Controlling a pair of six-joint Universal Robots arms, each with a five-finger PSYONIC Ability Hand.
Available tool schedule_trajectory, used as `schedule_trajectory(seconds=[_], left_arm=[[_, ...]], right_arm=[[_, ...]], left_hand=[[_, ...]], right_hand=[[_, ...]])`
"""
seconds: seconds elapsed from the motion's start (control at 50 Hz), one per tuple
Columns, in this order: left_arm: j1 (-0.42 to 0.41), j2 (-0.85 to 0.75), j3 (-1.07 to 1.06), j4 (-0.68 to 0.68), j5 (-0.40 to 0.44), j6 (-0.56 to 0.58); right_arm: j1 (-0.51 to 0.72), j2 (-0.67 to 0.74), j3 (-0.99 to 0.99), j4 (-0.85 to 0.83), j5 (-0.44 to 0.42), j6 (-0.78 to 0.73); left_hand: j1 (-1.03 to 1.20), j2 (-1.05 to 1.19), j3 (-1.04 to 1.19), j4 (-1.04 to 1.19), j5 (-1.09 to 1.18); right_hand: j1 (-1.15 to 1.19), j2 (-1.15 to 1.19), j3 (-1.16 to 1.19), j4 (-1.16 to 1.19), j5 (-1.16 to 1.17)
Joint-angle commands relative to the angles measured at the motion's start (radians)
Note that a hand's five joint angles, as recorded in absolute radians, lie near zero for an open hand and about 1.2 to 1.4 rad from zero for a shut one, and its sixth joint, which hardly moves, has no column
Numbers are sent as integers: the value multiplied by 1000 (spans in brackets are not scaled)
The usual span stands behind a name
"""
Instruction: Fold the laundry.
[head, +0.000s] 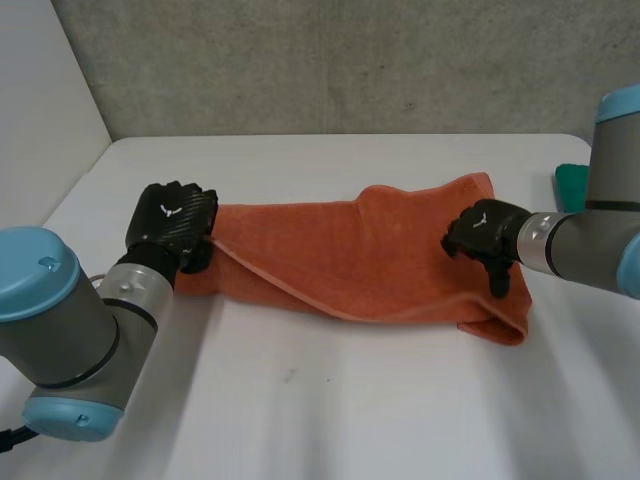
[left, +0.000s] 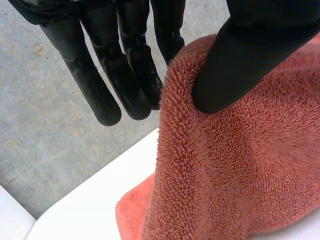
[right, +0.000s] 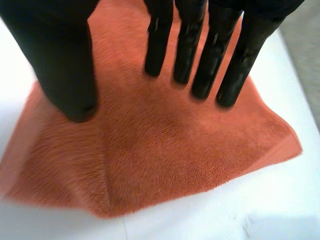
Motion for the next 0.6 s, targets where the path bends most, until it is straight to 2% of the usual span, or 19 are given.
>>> schedule_trajectory(seconds=[0.02, 0.1, 0.18, 0.26, 0.44, 0.6], left_arm=[[35, 12, 18, -6, 0, 0], [62, 27, 16, -6, -2, -2], [76, 27, 20, -6, -5, -3], [79, 29, 20, -6, -5, -3], [99, 27, 26, -2, -10, -2], [116, 26, 32, -3, -8, -11]], right_arm=[[-11, -145, 191, -230, -31, 382], [-48, -280, 360, -338, -41, 553], [-138, -427, 564, -451, -49, 760], [-212, -524, 713, -490, -77, 842], [-306, -555, 974, -543, -208, 756], [-298, -527, 1025, -677, -207, 759]], left_hand=[[266, 195, 200, 193, 248], [266, 195, 200, 193, 248], [266, 195, 200, 193, 248], [266, 195, 200, 193, 248], [266, 195, 200, 193, 248], [266, 195, 200, 193, 248]], right_hand=[[-335, -442, -442, -443, -456], [-333, -439, -439, -440, -453], [-315, -421, -421, -423, -436], [-268, -374, -374, -376, -389], [-36, -143, -143, -144, -157], [46, -60, -60, -61, -74]])
